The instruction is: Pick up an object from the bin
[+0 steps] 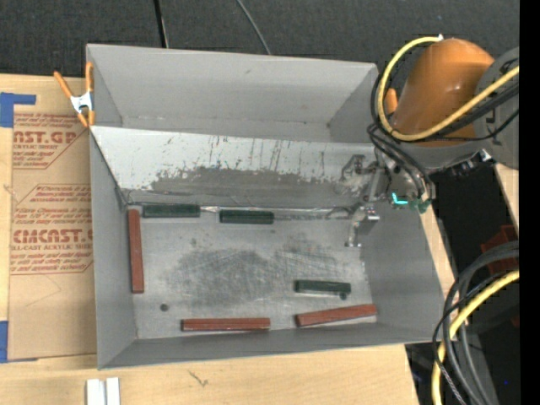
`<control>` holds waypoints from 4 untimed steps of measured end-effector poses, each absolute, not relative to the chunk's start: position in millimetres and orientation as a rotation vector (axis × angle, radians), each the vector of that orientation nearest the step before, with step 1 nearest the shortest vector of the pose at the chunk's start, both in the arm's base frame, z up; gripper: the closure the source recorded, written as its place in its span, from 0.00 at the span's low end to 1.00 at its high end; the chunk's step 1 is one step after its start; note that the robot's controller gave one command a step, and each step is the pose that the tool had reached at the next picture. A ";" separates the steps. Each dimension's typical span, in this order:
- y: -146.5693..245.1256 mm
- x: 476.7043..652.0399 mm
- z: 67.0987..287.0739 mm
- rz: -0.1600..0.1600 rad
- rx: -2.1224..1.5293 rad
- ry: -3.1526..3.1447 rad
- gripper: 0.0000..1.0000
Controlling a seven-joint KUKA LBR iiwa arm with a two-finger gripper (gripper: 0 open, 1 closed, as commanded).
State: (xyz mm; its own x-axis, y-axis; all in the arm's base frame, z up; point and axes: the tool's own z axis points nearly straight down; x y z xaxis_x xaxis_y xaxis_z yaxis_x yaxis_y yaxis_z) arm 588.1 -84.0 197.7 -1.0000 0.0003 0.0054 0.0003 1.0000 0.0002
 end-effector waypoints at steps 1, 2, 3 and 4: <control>-83.8 589.9 202.3 0.001 0.001 -3.144 0.00; -65.2 540.8 78.5 0.003 0.085 -3.148 1.00; -64.3 538.6 76.1 0.001 0.086 -3.141 0.00; -64.3 539.8 77.8 0.001 0.086 -3.144 1.00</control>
Offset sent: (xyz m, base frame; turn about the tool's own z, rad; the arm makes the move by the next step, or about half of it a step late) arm -0.0501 0.0195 -0.1226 -0.0550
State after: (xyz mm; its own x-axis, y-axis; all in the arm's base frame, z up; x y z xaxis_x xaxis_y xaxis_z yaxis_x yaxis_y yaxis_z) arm 539.8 -64.3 77.8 -0.9985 -0.0549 -0.0032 -0.0549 0.9985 -0.0010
